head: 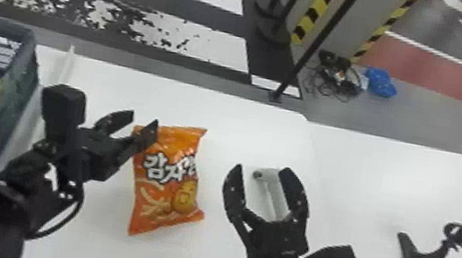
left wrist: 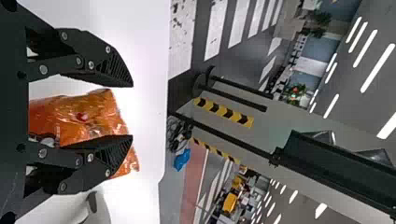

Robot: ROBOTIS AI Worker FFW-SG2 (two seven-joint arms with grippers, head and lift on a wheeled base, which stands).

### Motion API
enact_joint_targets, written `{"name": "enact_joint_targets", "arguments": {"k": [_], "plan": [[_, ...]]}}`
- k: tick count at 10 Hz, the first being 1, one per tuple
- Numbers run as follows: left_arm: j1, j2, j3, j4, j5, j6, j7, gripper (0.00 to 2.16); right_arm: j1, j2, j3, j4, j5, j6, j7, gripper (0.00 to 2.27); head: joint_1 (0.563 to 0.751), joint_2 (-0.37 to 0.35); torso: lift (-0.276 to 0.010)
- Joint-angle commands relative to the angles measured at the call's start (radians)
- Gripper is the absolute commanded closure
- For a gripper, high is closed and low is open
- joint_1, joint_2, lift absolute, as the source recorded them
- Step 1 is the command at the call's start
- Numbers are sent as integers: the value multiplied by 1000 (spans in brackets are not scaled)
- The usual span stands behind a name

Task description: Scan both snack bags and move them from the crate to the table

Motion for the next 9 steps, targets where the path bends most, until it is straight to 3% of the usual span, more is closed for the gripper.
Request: {"name": "enact_joint_targets", "arguments": {"k": [1,3,4,5,7,8,9], "plan": [[44,17,56,-102,-25,2,11,66,0,1,-2,-1,0,7,20,107,695,-335,-37],[123,40,135,-235,-57,2,40,66,0,1,-2,2,-2,16,26,110,695,-269,-37],[169,57,161,-307,-97,-5,81,66,-3,1,-5,4,0,29,34,113,695,-250,-37],[206,78,194,-361,-103,-20,109,66,-7,1,-10,4,-2,53,43,117,695,-210,-37],[263,106,265,-436,-106,-20,143,70,-23,1,-22,11,-34,127,60,117,695,-139,-37],[306,129,300,-471,-106,-78,163,76,-35,1,-33,11,-68,179,92,117,695,-104,-37],[334,142,329,-485,-106,-97,153,76,-49,1,-36,16,-71,237,95,117,695,-67,-37]]}}
